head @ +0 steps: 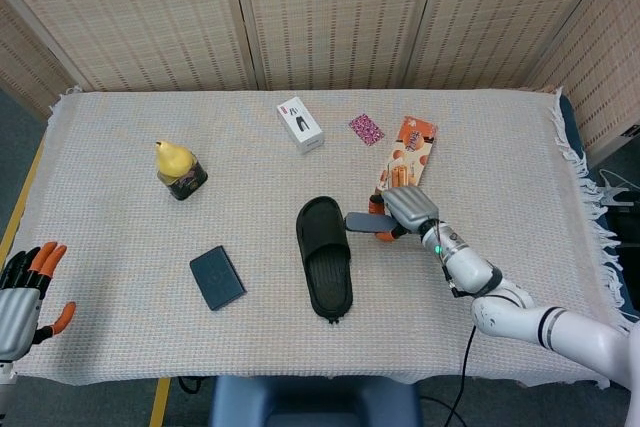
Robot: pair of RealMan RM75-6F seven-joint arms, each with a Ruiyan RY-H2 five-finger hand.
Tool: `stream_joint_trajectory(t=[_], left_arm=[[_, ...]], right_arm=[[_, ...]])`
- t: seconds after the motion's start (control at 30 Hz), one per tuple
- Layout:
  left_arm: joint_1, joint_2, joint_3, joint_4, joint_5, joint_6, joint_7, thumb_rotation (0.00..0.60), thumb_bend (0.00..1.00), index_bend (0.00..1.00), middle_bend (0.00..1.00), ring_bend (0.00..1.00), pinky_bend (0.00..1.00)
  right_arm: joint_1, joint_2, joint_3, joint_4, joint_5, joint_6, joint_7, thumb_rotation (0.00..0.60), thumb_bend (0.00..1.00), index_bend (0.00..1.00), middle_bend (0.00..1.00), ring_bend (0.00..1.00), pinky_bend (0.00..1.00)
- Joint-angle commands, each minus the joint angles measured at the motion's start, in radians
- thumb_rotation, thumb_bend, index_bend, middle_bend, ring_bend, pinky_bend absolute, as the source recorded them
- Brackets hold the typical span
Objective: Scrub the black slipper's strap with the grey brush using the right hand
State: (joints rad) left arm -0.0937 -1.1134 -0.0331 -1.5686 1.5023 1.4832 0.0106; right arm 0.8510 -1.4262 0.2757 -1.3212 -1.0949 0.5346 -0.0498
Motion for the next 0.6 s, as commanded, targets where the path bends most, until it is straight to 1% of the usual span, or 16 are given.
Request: stream_joint_trajectory(t=[0.03, 0.3, 0.43, 0.6], left_arm=[[0.000, 0.002, 0.000, 0.000, 0.001, -0.001, -0.004, 0.600, 0.36, 0.00, 0.00, 0.00, 0.01], [-0.002, 0.008, 0.001, 0.001, -0.001, -0.009, -0.020, 0.600, 0.36, 0.00, 0.00, 0.00, 0.01], [-0.001, 0.009, 0.003, 0.000, 0.005, -0.007, -0.024, 0.600, 0.36, 0.00, 0.00, 0.00, 0.01], [-0.002, 0.011, 0.004, 0.000, 0.006, -0.009, -0.029, 0.600, 0.36, 0.00, 0.00, 0.00, 0.01]], right_arm=[[0.049, -0.026, 0.000, 0.029, 0.038, -0.032, -0.019, 0.600, 0.53, 0.74, 0.56, 0.58, 0.74], [0.116, -0.045, -0.032, 0.017, 0.087, -0.034, -0.082, 0.600, 0.54, 0.74, 0.56, 0.58, 0.74], [0.152, -0.054, -0.055, 0.014, 0.128, -0.032, -0.126, 0.600, 0.54, 0.74, 0.56, 0.58, 0.74], [0.195, -0.065, -0.065, 0.010, 0.185, -0.028, -0.158, 0.600, 0.54, 0.74, 0.56, 0.58, 0.74]])
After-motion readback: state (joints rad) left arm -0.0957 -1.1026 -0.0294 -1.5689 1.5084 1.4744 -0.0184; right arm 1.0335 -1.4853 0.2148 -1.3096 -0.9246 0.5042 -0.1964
